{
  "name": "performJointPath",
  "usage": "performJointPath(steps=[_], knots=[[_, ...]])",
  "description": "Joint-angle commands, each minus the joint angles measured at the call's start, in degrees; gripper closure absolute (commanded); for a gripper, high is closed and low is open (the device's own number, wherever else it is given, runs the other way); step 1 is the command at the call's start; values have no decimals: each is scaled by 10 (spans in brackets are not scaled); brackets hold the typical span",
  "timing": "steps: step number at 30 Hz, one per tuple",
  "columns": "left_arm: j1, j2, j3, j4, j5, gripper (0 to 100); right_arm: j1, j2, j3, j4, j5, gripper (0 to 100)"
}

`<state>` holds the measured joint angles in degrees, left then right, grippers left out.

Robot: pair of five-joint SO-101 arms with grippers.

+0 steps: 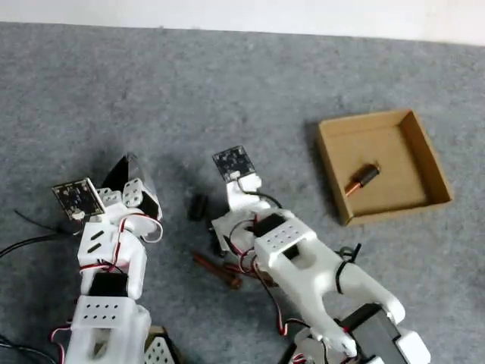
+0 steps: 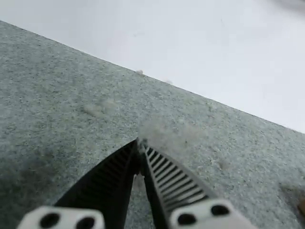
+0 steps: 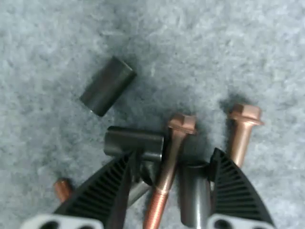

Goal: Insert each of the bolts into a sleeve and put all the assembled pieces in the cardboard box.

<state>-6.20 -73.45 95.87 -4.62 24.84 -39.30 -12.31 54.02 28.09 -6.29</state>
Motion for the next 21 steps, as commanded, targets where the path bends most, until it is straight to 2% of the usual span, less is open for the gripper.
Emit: performJointPath(steps=[1,8,21], knots=[[9,-8,-2,-12,-4,989,31,23,-11,7,-2,793],[9,-8,-3,-12,-4,989,55,27,-15,60,-2,793],[9,-8,-3,-12,-4,989,63,31,-13,60,-1,793]])
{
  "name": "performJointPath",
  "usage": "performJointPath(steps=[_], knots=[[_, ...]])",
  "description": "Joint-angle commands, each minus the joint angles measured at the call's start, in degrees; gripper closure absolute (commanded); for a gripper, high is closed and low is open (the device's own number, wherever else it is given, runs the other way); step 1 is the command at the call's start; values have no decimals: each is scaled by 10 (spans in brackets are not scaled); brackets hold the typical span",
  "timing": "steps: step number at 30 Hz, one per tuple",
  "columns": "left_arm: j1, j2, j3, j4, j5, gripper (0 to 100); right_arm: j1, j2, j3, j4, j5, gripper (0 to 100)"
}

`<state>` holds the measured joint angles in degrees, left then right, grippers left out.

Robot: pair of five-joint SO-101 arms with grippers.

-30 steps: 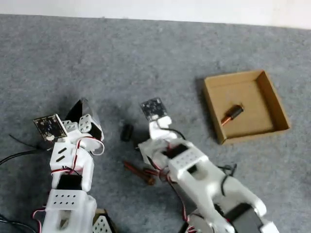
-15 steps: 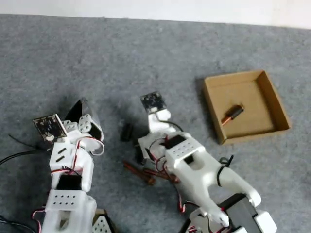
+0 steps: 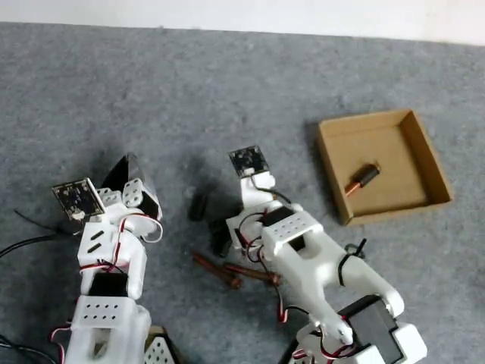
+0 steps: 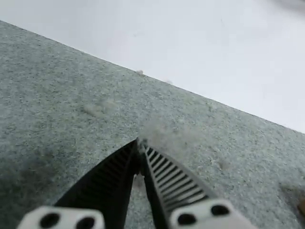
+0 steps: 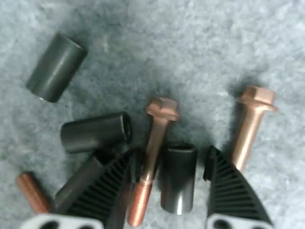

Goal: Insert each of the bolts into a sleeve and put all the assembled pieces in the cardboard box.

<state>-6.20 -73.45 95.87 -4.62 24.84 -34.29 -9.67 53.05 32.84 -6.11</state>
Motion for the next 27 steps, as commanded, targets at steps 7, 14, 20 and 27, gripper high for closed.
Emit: performJointPath(steps=[7,14,20,27], knots=[[9,-8,-3,-12,-4,989,15,5,0,16,-2,793],[9,-8,-4,-12,-4,989,15,5,-3,79,54,793],[9,-8,-4,-12,-4,989,14,4,0,80,90,793],[9,-8,-4,-12,-4,989,15,5,0,79,90,793]])
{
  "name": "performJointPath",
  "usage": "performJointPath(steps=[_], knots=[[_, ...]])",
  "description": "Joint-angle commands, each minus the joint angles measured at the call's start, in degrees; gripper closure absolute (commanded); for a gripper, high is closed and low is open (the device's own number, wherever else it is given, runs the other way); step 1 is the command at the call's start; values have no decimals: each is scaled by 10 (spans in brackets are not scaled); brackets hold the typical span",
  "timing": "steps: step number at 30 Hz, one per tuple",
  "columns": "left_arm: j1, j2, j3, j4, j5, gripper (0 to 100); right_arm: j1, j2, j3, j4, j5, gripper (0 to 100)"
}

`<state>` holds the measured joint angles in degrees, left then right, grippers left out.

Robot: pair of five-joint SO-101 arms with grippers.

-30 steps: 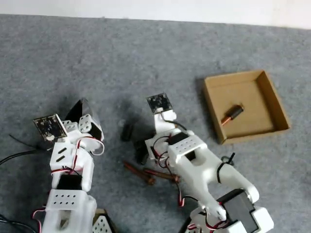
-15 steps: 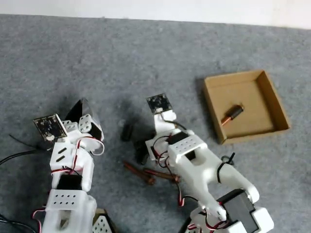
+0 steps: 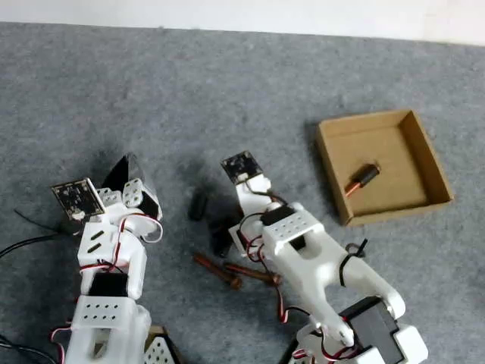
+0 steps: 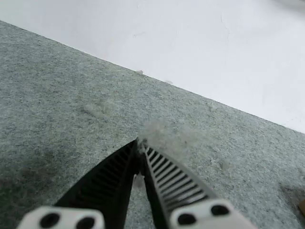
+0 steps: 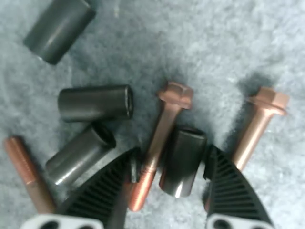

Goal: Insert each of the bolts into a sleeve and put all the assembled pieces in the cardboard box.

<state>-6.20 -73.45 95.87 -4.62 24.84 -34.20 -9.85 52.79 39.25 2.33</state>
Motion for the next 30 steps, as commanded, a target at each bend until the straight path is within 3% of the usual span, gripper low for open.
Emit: performJointPath(steps=[1,6,12,17,30], knots=[[9,-8,-4,-12,-4,989,14,7,3,15,5,793],[9,-8,-4,-12,-4,989,15,7,4,13,9,803],[9,-8,-3,-12,-4,989,26,7,4,-6,11,998],[9,-8,-3,-12,-4,989,50,2,4,-9,73,995],[9,-8,-3,-12,-4,989,52,4,4,-25,75,995]])
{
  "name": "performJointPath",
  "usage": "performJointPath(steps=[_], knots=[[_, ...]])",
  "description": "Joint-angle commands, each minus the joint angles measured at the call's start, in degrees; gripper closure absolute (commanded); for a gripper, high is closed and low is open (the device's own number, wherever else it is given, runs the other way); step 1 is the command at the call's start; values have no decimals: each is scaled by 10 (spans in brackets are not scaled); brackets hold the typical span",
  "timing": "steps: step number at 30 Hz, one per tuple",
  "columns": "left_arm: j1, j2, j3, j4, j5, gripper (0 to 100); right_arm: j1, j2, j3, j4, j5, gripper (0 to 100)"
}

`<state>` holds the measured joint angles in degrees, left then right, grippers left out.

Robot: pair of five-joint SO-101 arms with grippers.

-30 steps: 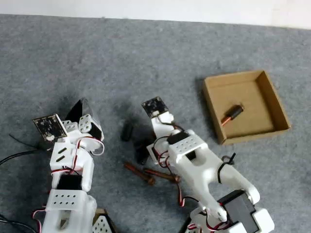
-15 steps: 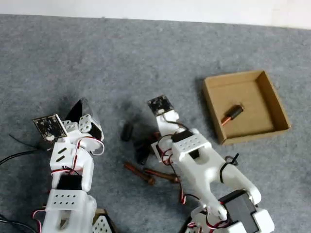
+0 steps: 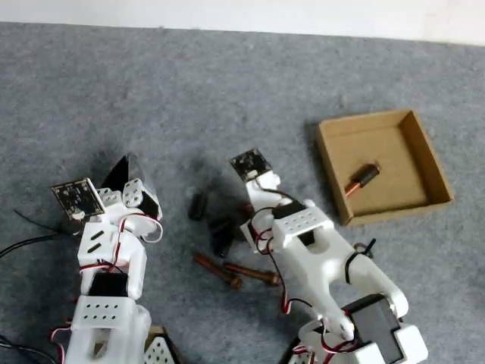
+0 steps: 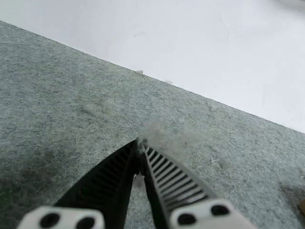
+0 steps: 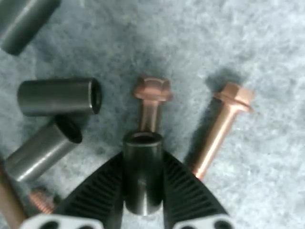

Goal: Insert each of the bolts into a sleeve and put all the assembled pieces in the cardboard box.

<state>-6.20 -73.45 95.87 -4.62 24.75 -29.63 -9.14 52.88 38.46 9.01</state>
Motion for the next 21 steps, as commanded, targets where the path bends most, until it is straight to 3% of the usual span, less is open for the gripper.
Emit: performJointPath(steps=[1,5,11,21], knots=[[9,-8,-3,-12,-3,989,7,0,3,-20,8,992],[9,-8,-3,-12,-3,989,7,-2,3,-19,7,978],[9,-8,-3,-12,-3,989,22,-5,3,-10,7,844],[9,-8,-2,-12,-3,989,73,-6,-2,-7,6,844]])
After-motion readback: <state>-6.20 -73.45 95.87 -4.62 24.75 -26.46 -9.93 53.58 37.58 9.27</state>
